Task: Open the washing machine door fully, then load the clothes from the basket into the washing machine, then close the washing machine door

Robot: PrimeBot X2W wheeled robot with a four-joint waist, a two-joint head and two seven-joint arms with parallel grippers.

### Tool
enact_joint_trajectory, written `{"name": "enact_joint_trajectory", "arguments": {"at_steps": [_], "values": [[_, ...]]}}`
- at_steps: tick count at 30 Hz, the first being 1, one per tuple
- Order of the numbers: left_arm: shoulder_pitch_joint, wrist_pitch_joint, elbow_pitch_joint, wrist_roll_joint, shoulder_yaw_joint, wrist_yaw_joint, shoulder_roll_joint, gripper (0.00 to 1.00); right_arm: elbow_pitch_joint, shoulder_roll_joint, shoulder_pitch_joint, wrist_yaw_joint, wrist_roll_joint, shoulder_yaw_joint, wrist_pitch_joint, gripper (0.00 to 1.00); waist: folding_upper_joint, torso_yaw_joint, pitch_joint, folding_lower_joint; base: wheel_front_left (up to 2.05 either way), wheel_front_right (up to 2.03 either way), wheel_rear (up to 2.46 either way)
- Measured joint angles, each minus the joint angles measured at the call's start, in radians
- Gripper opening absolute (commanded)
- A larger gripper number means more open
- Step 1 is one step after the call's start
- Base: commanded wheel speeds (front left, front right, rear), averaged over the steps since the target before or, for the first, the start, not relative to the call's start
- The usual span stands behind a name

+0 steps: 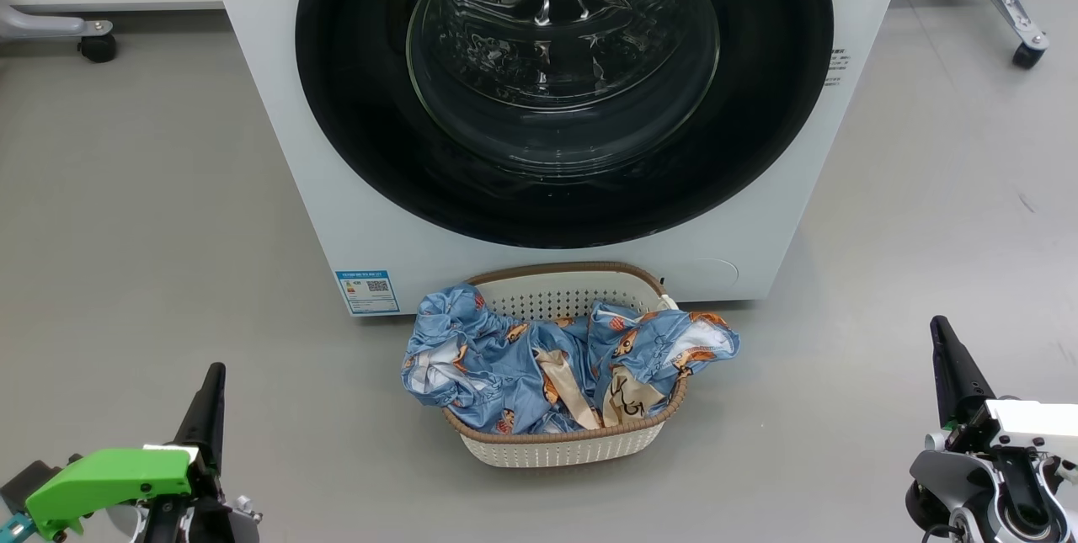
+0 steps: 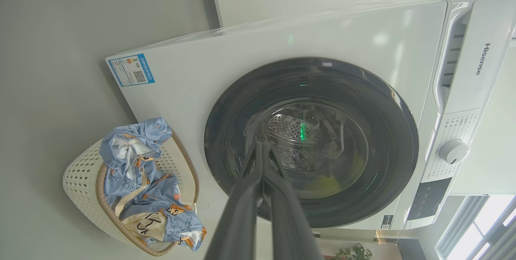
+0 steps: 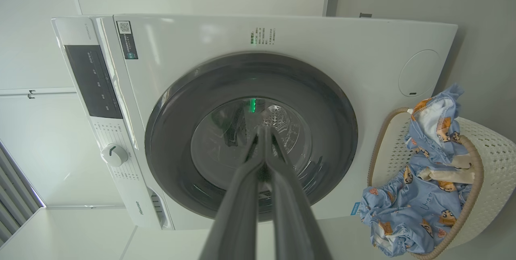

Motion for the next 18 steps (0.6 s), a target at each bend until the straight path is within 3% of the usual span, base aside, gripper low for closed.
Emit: {"name": "enact_joint_trajectory", "arguments": {"at_steps": [18], "values": [[0.000, 0.000, 0.000, 0.003, 0.001, 0.000, -0.001, 0.00, 0.000, 0.001, 0.000, 0.000, 0.000, -0.002, 0.000, 0.00, 0.0000, 0.000, 0.000, 0.0000, 0.00, 0.00, 0.00]]}}
